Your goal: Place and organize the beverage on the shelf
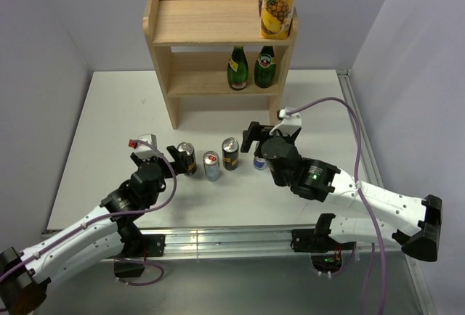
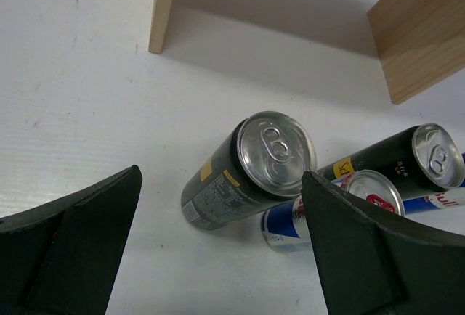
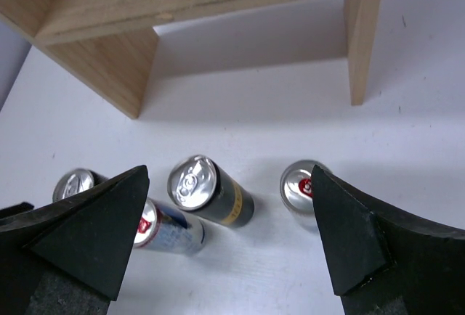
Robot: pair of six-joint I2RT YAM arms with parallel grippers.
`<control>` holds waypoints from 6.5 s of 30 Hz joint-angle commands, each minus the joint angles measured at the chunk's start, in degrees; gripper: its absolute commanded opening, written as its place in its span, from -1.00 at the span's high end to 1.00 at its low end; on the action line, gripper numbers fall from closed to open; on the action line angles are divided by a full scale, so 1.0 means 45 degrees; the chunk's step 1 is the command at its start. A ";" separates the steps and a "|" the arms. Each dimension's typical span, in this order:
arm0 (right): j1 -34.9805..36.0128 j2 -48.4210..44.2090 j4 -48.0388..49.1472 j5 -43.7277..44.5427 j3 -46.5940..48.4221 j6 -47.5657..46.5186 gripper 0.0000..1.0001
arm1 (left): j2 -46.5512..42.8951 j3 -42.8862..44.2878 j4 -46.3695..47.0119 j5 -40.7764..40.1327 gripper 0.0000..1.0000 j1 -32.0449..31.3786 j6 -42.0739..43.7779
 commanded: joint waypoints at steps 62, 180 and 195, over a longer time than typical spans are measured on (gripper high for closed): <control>0.0484 -0.4734 -0.1944 -0.0073 -0.4091 0.2194 -0.98 | 1.1369 0.0136 0.7786 -0.5041 0.30 -0.1726 -0.1397; 0.0581 -0.4480 -0.1046 -0.0912 -0.5478 0.2683 -0.95 | 0.5237 0.3400 -0.0551 -0.1330 -0.99 -0.0824 -0.0845; 0.0640 -0.4227 -0.1007 -0.1029 -0.5790 0.3151 -0.95 | 0.5352 0.2418 -0.5505 -0.5292 -0.99 -0.7565 -0.7760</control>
